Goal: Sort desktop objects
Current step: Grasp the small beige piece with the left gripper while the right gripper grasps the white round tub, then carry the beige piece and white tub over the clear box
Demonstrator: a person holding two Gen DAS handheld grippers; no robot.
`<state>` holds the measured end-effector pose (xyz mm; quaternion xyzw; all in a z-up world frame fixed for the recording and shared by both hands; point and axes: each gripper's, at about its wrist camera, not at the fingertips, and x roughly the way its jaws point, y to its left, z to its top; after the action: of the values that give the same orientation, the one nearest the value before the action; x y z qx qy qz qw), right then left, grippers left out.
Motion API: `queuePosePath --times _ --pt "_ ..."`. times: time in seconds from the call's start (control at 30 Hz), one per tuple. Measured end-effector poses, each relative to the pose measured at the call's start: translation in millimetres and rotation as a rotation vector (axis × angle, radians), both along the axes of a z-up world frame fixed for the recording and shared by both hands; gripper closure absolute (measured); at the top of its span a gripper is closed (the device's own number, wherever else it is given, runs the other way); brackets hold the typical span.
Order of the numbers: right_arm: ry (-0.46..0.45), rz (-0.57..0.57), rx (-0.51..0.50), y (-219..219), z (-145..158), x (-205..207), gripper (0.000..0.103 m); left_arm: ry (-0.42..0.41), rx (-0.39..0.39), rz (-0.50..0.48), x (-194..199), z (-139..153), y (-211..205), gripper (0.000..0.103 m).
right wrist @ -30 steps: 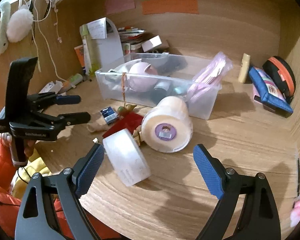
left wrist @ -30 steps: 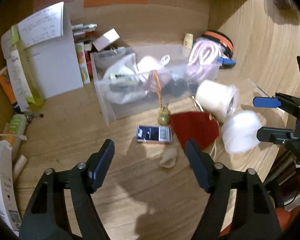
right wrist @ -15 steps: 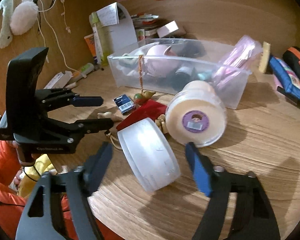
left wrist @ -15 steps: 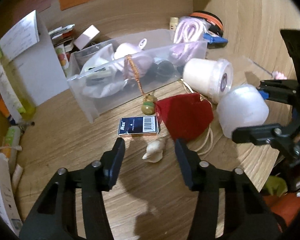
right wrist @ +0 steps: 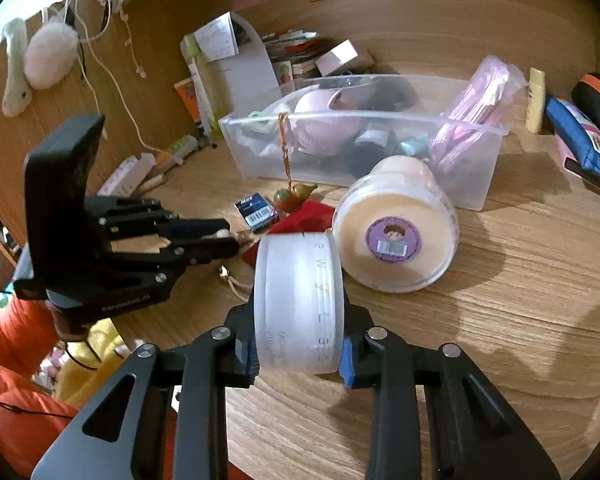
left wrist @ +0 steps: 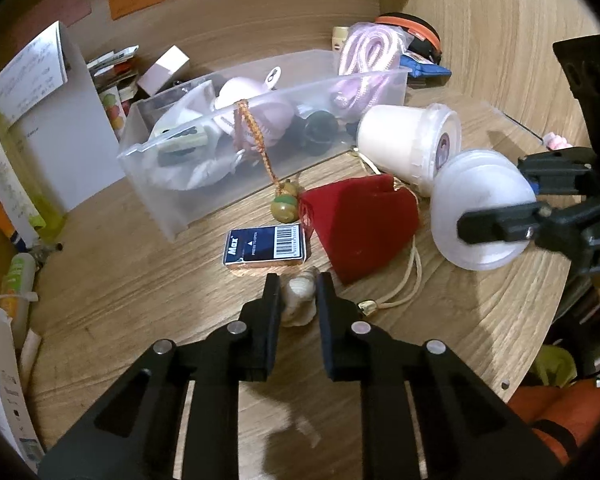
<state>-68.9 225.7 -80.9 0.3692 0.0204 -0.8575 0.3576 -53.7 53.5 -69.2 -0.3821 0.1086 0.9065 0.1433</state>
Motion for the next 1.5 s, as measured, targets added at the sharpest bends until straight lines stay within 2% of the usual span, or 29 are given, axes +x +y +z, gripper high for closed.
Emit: queuePosePath --times 0.1,0.43,0.67,1.1,1.5 --pt "0.018 -0.013 -0.014 3.1 8.4 1.1 0.076 0.005 0.022 0.010 2.1 2.0 -3.2 0.086" --pt "0.062 -0.020 -0.034 5.8 34.6 0.5 0.076 0.100 0.089 0.061 11.9 30.7 -17.2 0.086" --pt "0.116 -0.038 -0.059 8.9 63.3 -7.4 0.076 0.145 0.143 0.072 0.3 51.5 -25.1 0.086" --pt "0.162 -0.050 -0.090 6.3 95.0 -57.0 0.076 0.188 0.187 0.088 -36.7 76.6 -42.6 0.086" --pt "0.134 -0.076 -0.105 -0.4 93.9 -109.6 0.076 0.179 0.213 0.076 -81.8 81.3 -47.0 0.086"
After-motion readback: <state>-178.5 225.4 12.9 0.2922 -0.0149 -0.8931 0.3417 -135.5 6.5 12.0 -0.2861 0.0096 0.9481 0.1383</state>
